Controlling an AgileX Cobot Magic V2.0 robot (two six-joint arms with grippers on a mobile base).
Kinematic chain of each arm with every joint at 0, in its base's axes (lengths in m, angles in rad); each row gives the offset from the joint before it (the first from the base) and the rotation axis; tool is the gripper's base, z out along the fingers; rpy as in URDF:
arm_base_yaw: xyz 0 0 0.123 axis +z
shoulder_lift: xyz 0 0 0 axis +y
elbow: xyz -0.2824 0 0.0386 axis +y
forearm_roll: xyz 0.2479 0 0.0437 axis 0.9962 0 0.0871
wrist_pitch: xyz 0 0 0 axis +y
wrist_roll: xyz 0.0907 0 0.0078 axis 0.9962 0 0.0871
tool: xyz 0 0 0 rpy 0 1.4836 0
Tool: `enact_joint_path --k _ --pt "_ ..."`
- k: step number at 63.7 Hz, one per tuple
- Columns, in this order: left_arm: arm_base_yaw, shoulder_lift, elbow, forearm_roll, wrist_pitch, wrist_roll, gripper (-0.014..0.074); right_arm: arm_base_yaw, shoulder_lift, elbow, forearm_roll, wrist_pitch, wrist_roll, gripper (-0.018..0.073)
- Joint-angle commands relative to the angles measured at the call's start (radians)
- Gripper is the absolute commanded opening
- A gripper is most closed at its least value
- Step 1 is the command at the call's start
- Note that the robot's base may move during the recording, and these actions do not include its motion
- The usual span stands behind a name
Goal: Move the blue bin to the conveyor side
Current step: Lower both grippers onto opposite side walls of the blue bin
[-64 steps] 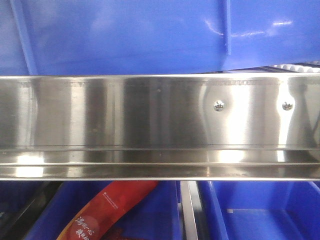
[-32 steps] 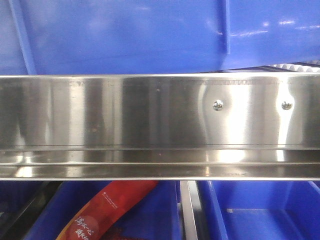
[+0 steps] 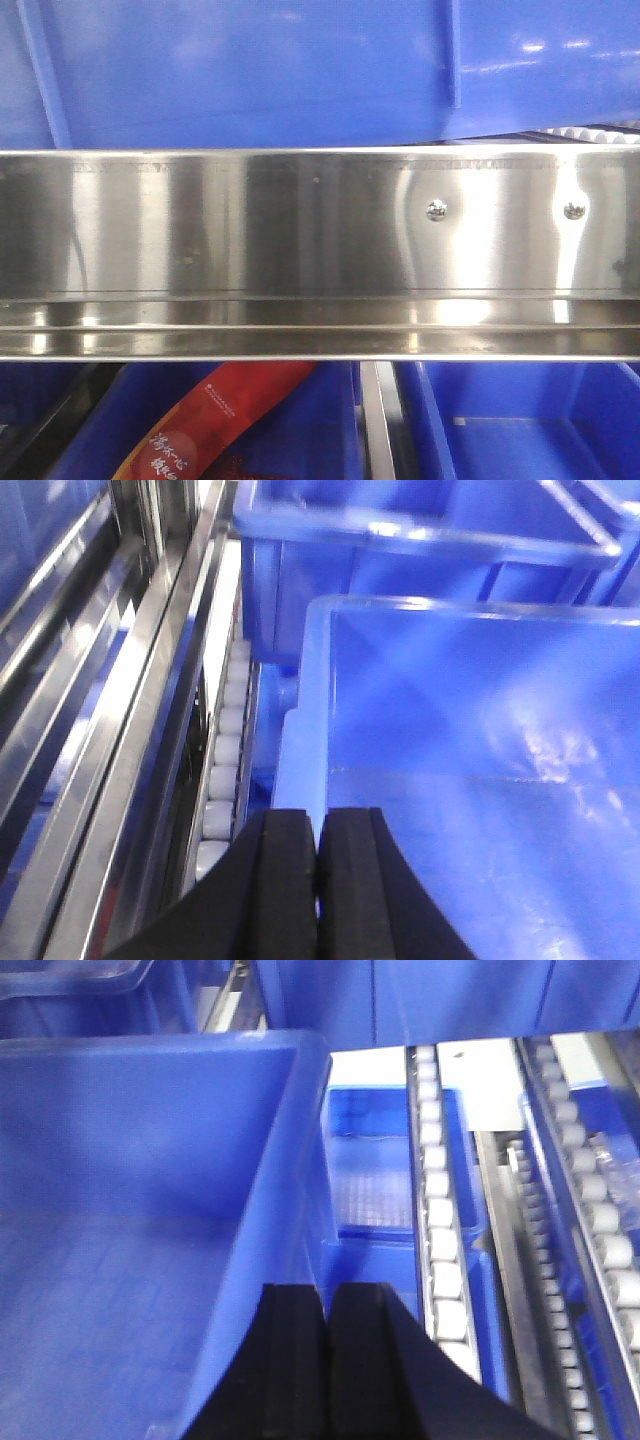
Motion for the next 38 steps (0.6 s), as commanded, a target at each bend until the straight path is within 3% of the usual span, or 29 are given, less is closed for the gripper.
enact_joint_path --k 1,17,38 --pt "-0.006 0.010 -0.009 0.012 -0.009 0.032 -0.0017 0.040 0.023 -0.030 -0.089 0.012 0.054 -0.0077" --pt "-0.006 0.061 -0.038 0.007 0.069 0.046 -0.0017 0.089 0.132 -0.175 -0.108 0.134 0.085 -0.0077" --pt "-0.006 0.157 -0.194 0.000 0.207 0.046 -0.0017 0.089 0.179 -0.238 -0.126 0.134 0.085 -0.0077"
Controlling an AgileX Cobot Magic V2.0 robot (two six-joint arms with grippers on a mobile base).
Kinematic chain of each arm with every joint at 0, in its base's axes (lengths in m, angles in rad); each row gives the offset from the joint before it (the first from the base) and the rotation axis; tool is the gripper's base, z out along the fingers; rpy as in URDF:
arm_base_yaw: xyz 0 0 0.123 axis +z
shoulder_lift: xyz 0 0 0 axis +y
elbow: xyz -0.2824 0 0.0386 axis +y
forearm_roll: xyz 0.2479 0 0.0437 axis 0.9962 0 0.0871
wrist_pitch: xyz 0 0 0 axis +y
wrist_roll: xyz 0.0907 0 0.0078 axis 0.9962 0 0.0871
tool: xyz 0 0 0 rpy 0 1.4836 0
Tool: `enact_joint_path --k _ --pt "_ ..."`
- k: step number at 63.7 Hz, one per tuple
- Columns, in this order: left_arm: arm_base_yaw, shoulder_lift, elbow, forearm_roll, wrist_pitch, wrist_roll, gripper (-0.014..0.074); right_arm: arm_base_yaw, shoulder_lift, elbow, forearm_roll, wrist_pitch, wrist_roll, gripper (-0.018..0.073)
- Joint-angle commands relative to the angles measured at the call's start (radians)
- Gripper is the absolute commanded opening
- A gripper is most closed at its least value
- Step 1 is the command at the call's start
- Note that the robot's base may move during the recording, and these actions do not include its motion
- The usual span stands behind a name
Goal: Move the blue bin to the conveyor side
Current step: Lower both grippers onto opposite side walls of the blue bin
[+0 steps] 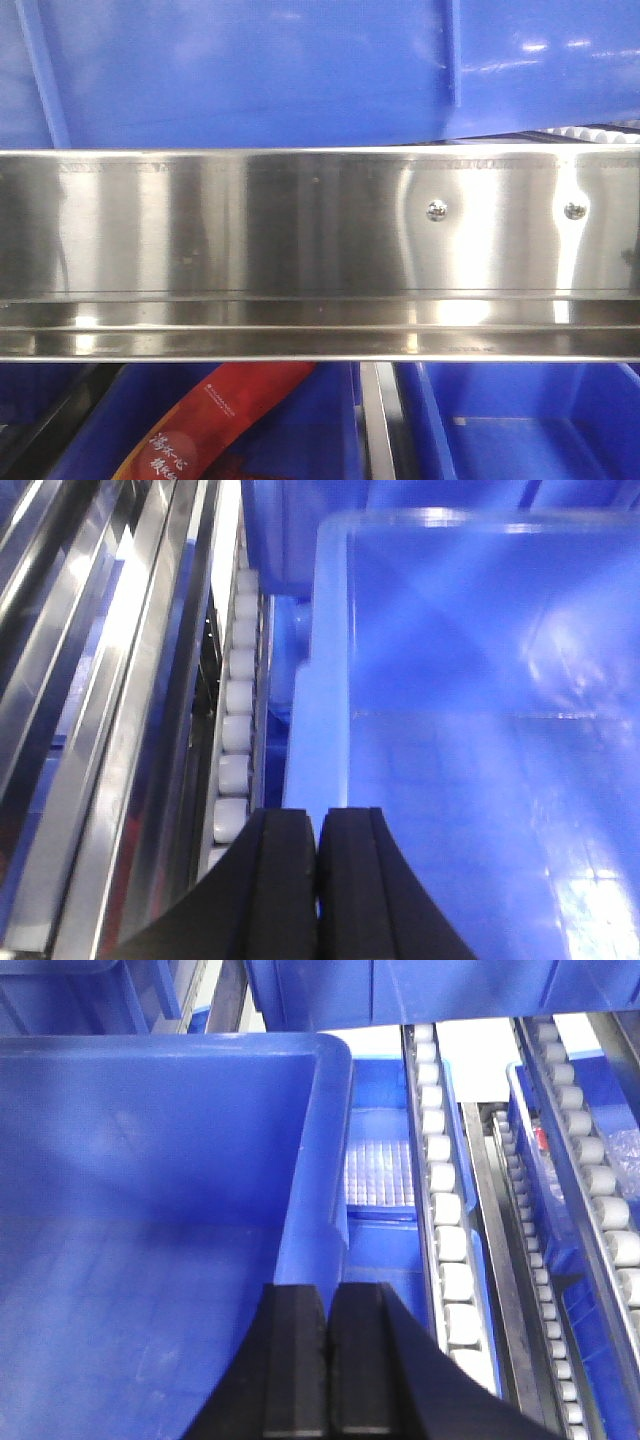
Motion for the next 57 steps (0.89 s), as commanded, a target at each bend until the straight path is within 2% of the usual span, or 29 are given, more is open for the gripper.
enact_joint_path --k 1,4,14,18,29,34,41,45,57 --pt "-0.006 0.016 -0.039 -0.007 0.041 0.000 -0.0017 0.002 -0.002 -0.011 -0.023 -0.010 0.003 -0.0075" --pt "-0.006 0.029 -0.052 -0.007 0.061 0.000 -0.0017 0.002 -0.002 -0.011 -0.024 -0.010 0.000 -0.0033" --pt "-0.006 0.049 -0.059 -0.007 0.080 0.000 -0.0017 0.002 -0.002 -0.011 -0.024 -0.010 -0.006 0.0278" --pt "-0.006 0.048 -0.061 0.000 0.076 0.000 -0.0017 0.002 -0.002 -0.009 -0.024 -0.010 -0.006 0.0357" --pt "-0.006 0.048 -0.060 0.024 0.070 0.000 0.0011 0.002 0.011 0.007 -0.024 -0.010 -0.006 0.0360" --pt "-0.006 0.048 -0.060 0.024 0.061 0.000 0.0097 0.002 0.022 0.007 -0.021 -0.010 -0.006 0.0360" --pt "-0.006 0.048 -0.060 0.035 0.034 0.000 0.0276 0.002 0.039 0.007 -0.017 -0.010 -0.006 0.0360" --pt "-0.006 0.052 -0.062 0.043 0.020 0.000 0.0329 0.002 0.048 0.007 -0.017 -0.010 -0.006 0.0360" --pt "-0.006 0.135 -0.115 0.039 0.091 0.000 0.0347 0.002 0.056 0.007 -0.012 -0.010 -0.006 0.0360"
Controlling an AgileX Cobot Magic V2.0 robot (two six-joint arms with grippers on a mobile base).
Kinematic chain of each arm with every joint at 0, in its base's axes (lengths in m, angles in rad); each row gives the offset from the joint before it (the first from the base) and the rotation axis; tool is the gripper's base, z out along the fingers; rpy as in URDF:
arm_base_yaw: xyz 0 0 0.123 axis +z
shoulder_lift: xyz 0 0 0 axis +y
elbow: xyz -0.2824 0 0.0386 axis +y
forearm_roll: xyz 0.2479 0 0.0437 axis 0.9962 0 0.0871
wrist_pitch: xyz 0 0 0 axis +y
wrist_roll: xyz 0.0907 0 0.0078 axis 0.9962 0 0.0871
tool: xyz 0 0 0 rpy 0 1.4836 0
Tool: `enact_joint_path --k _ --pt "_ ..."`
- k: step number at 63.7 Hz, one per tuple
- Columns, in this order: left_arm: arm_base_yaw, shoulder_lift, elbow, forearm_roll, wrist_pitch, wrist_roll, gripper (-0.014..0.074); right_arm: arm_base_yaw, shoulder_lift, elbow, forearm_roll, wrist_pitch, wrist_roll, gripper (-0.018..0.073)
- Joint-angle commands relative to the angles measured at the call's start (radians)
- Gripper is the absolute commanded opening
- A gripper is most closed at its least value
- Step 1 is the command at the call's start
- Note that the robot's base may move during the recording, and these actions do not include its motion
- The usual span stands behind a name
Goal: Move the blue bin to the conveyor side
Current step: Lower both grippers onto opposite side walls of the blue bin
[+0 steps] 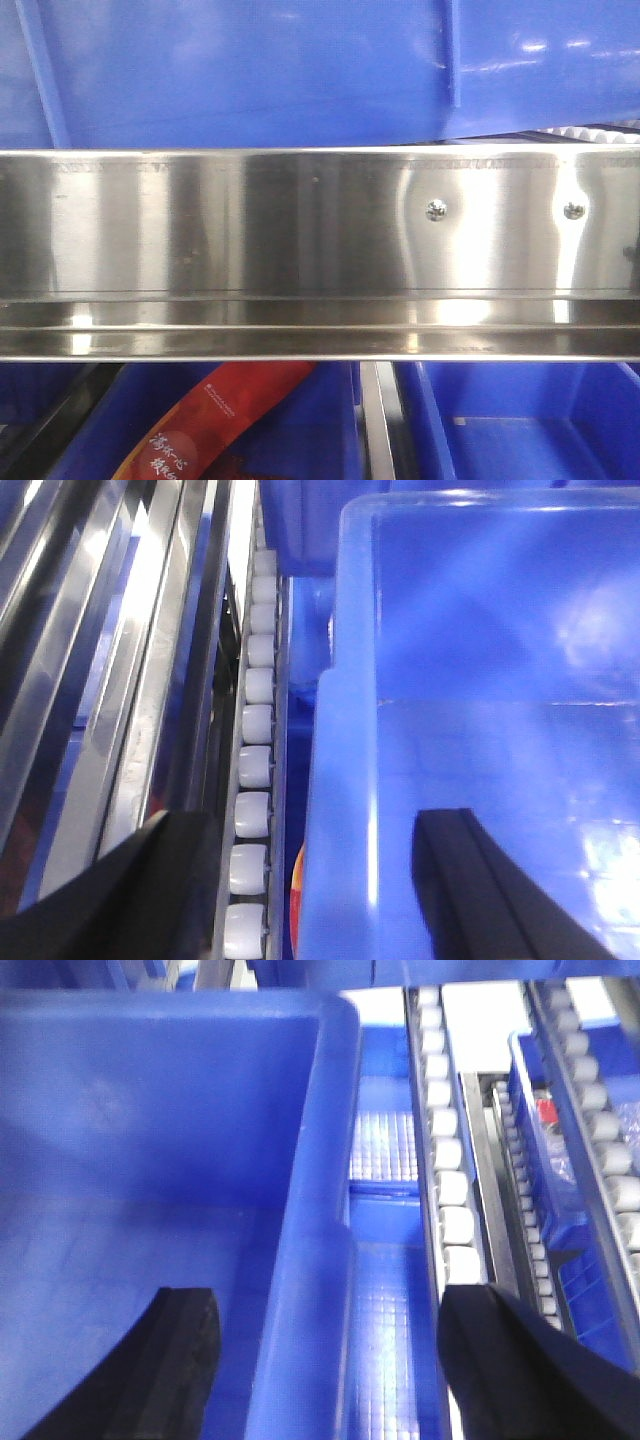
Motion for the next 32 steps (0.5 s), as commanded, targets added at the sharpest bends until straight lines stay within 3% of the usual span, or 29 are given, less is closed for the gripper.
enact_joint_path --k 1,13,25,32 --pt "-0.006 0.048 -0.038 -0.006 0.039 0.000 0.0347 0.002 -0.003 0.004 -0.008 -0.014 -0.006 0.0360" --pt "-0.006 0.145 -0.102 -0.024 0.101 0.000 0.0347 0.002 -0.001 0.004 -0.010 -0.014 -0.006 0.0360" --pt "0.007 0.186 -0.115 -0.099 0.098 0.017 0.0347 0.002 -0.001 0.004 -0.010 -0.014 -0.006 0.0360" --pt "0.010 0.196 -0.115 -0.100 0.100 0.027 0.0326 0.002 0.001 0.004 -0.010 -0.014 -0.006 0.0360"
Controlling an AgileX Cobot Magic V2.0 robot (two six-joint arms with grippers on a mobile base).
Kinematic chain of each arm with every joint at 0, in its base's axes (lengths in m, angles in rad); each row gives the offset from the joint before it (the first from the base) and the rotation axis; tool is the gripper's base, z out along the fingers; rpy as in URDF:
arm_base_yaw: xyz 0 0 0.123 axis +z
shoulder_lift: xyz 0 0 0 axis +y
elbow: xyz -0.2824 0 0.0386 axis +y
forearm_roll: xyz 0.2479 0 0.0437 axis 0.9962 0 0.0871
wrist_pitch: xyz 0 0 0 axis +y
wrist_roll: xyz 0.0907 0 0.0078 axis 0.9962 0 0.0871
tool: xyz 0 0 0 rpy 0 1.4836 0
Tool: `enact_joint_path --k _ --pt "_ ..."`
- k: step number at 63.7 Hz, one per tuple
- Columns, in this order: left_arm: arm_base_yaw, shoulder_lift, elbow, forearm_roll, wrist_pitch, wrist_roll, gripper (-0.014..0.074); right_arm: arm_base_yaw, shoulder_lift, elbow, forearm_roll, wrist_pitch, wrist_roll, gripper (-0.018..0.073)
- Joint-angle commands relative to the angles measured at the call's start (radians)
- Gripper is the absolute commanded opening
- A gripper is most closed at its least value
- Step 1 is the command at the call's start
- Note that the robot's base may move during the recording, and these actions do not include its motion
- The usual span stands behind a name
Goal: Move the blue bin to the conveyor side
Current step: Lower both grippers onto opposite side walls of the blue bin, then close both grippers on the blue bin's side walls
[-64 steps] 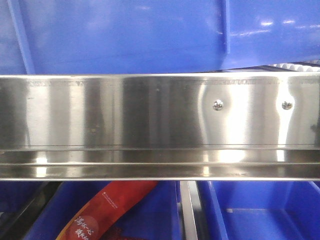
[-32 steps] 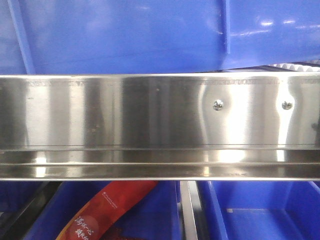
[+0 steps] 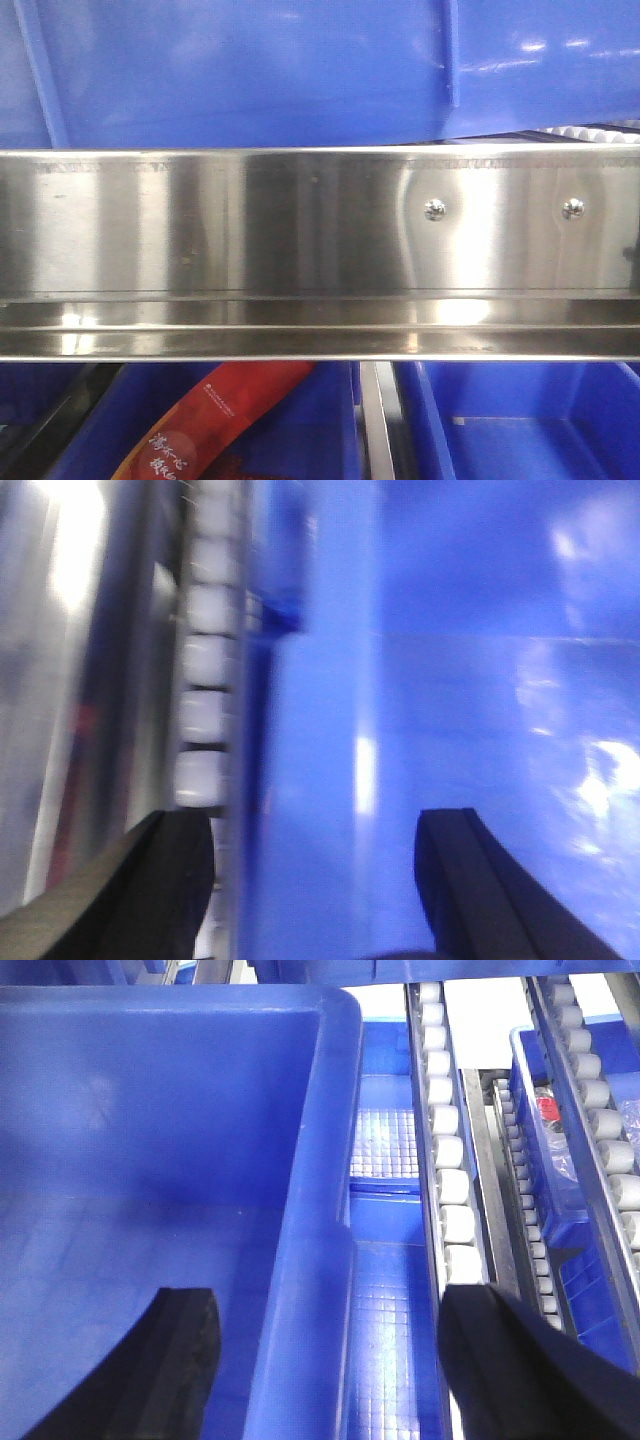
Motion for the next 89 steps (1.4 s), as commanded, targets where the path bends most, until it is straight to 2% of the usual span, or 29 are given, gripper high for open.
enact_joint_path --k 1,25,35,49,89 --pt "0.010 0.005 -0.010 -0.015 -0.001 0.011 0.0323 0.002 0.001 0.004 -0.012 -0.014 -0.004 0.0360" --pt "0.011 0.005 -0.010 -0.006 0.007 0.011 0.0304 0.002 0.023 0.004 -0.007 -0.014 -0.004 0.0360" --pt "0.011 0.005 -0.010 -0.006 0.007 0.011 0.0304 0.002 0.025 0.004 0.046 -0.014 -0.004 0.0360" --pt "0.011 0.005 -0.010 -0.006 0.009 0.011 0.0304 0.002 0.025 0.004 0.020 -0.014 -0.004 0.0360" --pt "0.011 0.005 -0.010 0.001 0.011 0.011 0.0304 0.002 -0.015 0.072 0.034 -0.014 -0.004 0.0360"
